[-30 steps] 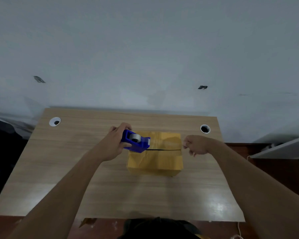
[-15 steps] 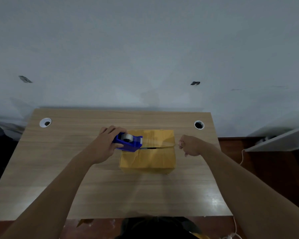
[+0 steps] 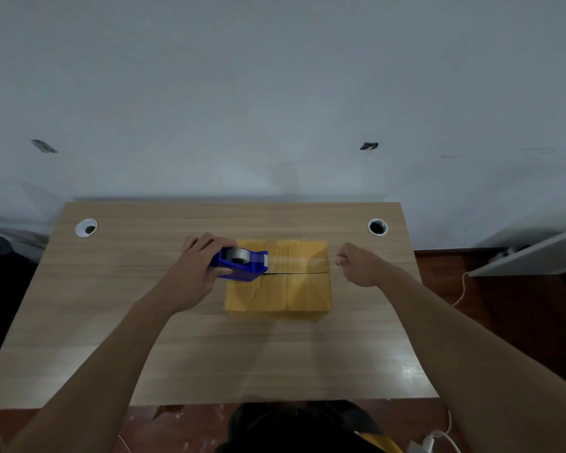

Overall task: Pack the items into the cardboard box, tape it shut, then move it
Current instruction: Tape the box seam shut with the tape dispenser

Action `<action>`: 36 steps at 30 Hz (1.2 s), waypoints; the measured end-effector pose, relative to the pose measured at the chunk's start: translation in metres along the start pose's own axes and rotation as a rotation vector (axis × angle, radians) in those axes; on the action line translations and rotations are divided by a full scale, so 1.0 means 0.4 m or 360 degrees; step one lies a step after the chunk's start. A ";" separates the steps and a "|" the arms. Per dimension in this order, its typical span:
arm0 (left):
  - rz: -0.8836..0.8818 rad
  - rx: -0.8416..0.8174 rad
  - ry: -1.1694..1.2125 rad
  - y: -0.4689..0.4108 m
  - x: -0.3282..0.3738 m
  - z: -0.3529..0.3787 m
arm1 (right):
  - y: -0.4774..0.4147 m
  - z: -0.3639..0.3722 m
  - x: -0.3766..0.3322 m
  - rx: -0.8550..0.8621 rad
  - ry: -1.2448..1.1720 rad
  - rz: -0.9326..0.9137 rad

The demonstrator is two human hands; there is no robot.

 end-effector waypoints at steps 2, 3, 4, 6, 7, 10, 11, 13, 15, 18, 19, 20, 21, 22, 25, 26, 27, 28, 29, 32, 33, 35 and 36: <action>-0.0005 0.0023 0.0005 0.005 0.001 -0.002 | 0.005 -0.009 0.002 0.0056 -0.0026 -0.0006; -0.0005 0.0029 0.0003 0.006 0.001 -0.003 | 0.005 -0.009 0.005 0.0049 -0.0030 -0.0003; -0.0002 0.0028 -0.0003 0.008 0.002 -0.003 | 0.007 -0.008 0.008 0.0032 -0.0033 -0.0007; 0.0003 0.0022 -0.0011 0.008 0.002 -0.005 | 0.004 -0.006 0.010 -0.0009 -0.0039 -0.0009; 0.0005 0.0016 -0.0013 0.007 0.005 -0.005 | 0.002 -0.002 0.011 -0.0032 -0.0038 -0.0001; 0.0004 -0.0003 -0.0010 0.003 0.014 -0.003 | -0.014 0.015 0.017 -0.0094 0.0027 0.0001; 0.0008 -0.0007 -0.0016 0.001 0.017 -0.002 | -0.020 0.023 0.019 -0.0100 0.0068 -0.0002; 0.0017 -0.0012 -0.0035 -0.002 0.023 -0.003 | -0.034 0.041 0.031 -0.0106 0.0115 0.0007; 0.0025 -0.0023 -0.0053 -0.005 0.029 -0.005 | -0.046 0.061 0.044 -0.0107 0.0111 0.0033; 0.0036 -0.0030 -0.0054 -0.007 0.037 -0.008 | -0.039 0.077 0.040 -0.0067 0.0014 0.0073; 0.0033 -0.0033 -0.0055 -0.007 0.039 -0.009 | -0.033 0.078 0.034 -0.0040 -0.0022 0.0076; 0.0031 -0.0035 -0.0056 -0.007 0.040 -0.009 | -0.029 0.080 0.031 -0.0013 -0.0046 0.0081; 0.0029 -0.0035 -0.0058 -0.006 0.040 -0.010 | -0.026 0.084 0.029 0.0018 -0.0063 0.0079; 0.0025 -0.0035 -0.0059 -0.006 0.040 -0.010 | -0.023 0.089 0.029 0.0046 -0.0087 0.0085; 0.0026 -0.0028 -0.0053 -0.003 0.043 -0.011 | -0.014 0.111 0.038 0.0109 -0.0242 0.0138; 0.0029 -0.0028 -0.0054 -0.003 0.044 -0.011 | -0.010 0.117 0.042 0.0142 -0.0304 0.0169; 0.0031 -0.0030 -0.0055 -0.003 0.043 -0.011 | -0.007 0.124 0.043 0.0175 -0.0361 0.0195; 0.0032 -0.0029 -0.0056 -0.003 0.043 -0.011 | -0.003 0.130 0.042 0.0190 -0.0415 0.0225; 0.0029 -0.0024 -0.0055 -0.004 0.041 -0.011 | 0.001 0.136 0.040 0.0196 -0.0464 0.0257; 0.0018 -0.0016 -0.0053 -0.004 0.038 -0.012 | 0.010 0.152 0.039 0.0218 -0.0579 0.0330; 0.0020 -0.0017 -0.0054 -0.003 0.038 -0.012 | 0.012 0.157 0.041 0.0234 -0.0600 0.0327; 0.0019 -0.0014 -0.0054 -0.003 0.039 -0.014 | 0.020 0.160 0.042 0.0312 -0.0622 0.0294; 0.0020 -0.0013 -0.0055 -0.002 0.040 -0.014 | 0.024 0.159 0.042 0.0382 -0.0635 0.0272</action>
Point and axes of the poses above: each hand's wrist, its own y-axis away from the middle knuckle, its own z-axis out of the palm, x = y × z, the point moved 4 cm from there along -y, towards the middle knuckle
